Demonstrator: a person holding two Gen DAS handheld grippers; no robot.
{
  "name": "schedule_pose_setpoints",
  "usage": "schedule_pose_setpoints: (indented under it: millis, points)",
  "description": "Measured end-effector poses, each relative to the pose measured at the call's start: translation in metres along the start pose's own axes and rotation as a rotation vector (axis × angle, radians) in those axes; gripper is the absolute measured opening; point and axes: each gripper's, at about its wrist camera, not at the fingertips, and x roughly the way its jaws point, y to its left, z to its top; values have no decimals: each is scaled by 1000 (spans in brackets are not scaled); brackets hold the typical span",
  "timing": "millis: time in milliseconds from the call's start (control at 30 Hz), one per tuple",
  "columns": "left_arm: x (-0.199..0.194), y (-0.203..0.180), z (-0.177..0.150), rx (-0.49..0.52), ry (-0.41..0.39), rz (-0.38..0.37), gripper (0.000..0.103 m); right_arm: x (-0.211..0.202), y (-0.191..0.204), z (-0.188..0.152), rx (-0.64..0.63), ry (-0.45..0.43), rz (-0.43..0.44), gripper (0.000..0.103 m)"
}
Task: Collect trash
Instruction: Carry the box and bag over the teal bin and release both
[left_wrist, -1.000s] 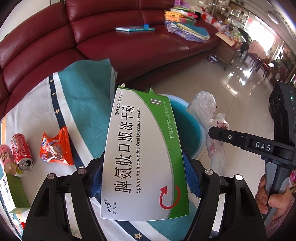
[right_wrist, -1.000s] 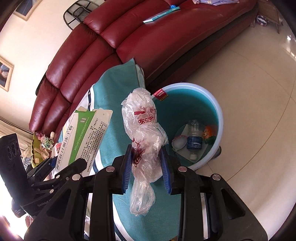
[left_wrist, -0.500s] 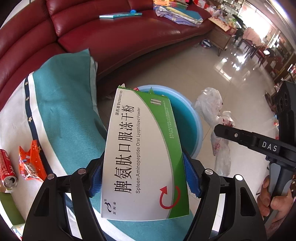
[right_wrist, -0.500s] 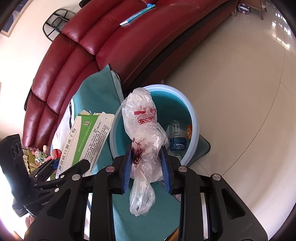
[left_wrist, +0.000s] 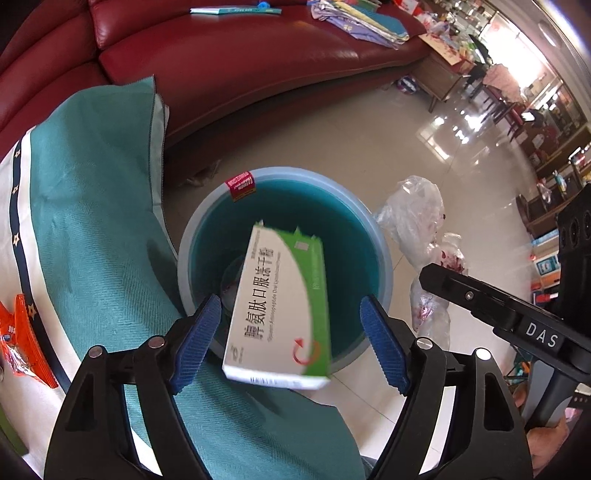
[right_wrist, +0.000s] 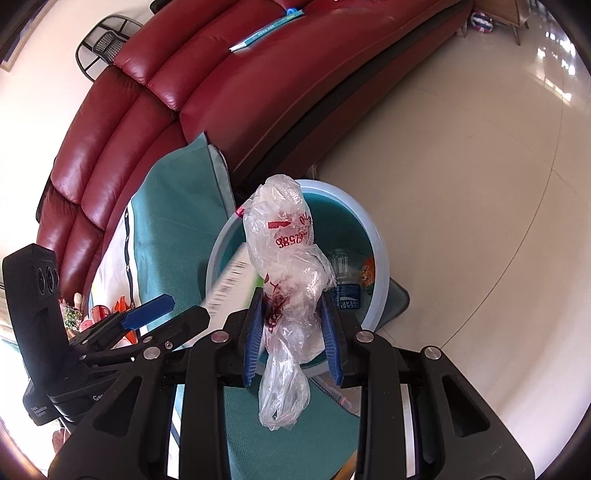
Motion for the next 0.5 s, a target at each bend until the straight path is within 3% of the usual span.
schedule_pose_setpoints:
  millis: [500]
  points:
    - [-7,15,-15,-24,2,21,93,16,15,-1,-23,33,-31,29]
